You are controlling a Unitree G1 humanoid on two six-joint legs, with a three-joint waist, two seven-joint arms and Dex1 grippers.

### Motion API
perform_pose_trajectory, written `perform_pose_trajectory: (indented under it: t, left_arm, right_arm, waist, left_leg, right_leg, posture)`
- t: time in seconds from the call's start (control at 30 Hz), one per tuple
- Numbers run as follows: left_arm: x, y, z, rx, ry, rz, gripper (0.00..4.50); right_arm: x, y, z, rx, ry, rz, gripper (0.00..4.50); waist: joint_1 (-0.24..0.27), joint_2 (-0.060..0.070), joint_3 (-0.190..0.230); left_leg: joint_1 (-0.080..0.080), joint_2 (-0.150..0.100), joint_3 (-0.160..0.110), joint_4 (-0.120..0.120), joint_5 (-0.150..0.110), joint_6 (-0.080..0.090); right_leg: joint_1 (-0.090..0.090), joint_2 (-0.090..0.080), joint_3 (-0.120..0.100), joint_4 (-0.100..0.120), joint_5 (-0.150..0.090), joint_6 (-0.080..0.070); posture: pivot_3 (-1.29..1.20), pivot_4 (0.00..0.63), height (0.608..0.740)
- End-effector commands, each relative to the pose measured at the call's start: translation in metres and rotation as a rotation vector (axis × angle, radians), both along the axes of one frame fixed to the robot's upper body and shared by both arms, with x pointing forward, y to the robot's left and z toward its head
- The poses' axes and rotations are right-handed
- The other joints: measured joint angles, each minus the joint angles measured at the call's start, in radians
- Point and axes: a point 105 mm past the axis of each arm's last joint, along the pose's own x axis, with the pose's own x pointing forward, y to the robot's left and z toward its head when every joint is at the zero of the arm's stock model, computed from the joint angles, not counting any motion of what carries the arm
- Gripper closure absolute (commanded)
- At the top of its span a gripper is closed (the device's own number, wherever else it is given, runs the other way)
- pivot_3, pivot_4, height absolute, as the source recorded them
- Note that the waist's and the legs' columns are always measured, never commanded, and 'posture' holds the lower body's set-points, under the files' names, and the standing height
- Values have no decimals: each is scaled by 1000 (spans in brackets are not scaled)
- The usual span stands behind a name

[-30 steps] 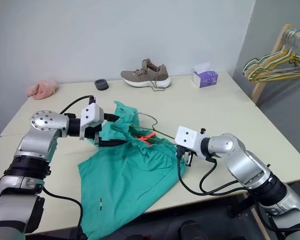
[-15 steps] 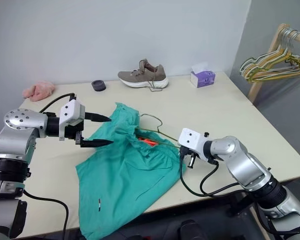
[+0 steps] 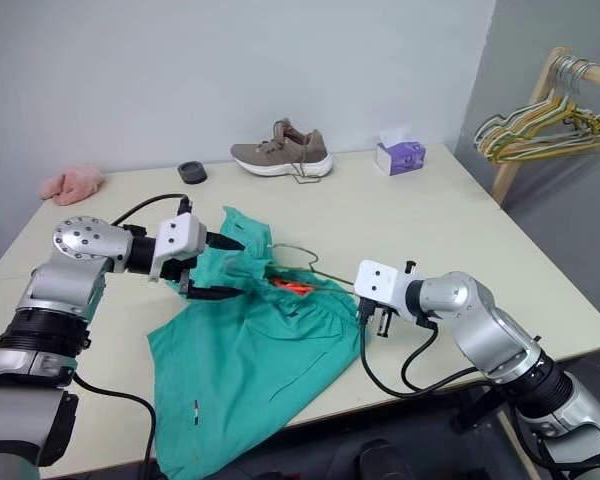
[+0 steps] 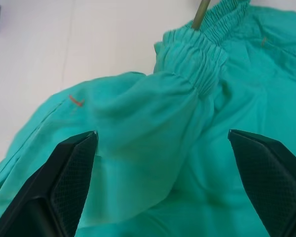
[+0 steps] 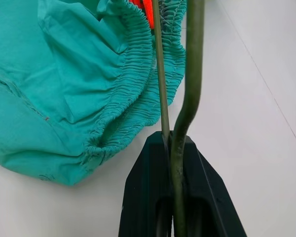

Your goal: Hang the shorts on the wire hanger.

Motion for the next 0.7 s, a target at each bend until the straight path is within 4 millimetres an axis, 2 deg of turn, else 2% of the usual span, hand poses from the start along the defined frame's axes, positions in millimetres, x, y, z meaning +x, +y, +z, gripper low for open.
perform_pose_trajectory:
  t: [0.03,0.23,0.7]
  left_arm:
    - [2,0,2,25,-35,-13,10]
    - [8,-5,-8,18,-45,13,10]
    - [-1,-12,-14,-56,20,16,4441]
  right_arm:
    - [-3,9,17,10,-76,58,4500]
    - [-7,15,21,17,-91,93,4500]
    - [-14,23,28,34,-106,170,4500]
  waist:
    - [-2,0,0]
    - [-3,0,0]
    - [-5,0,-1]
  left_leg:
    - [0,0,0,0,0,0]
    - [0,0,0,0,0,0]
    - [0,0,-1,0,0,0]
  right_leg:
    - [0,0,0,0,0,0]
    - [0,0,0,0,0,0]
    - [0,0,0,1,0,0]
  posture:
    - [-257,1,740]
    - [-257,4,740]
    - [-255,4,740]
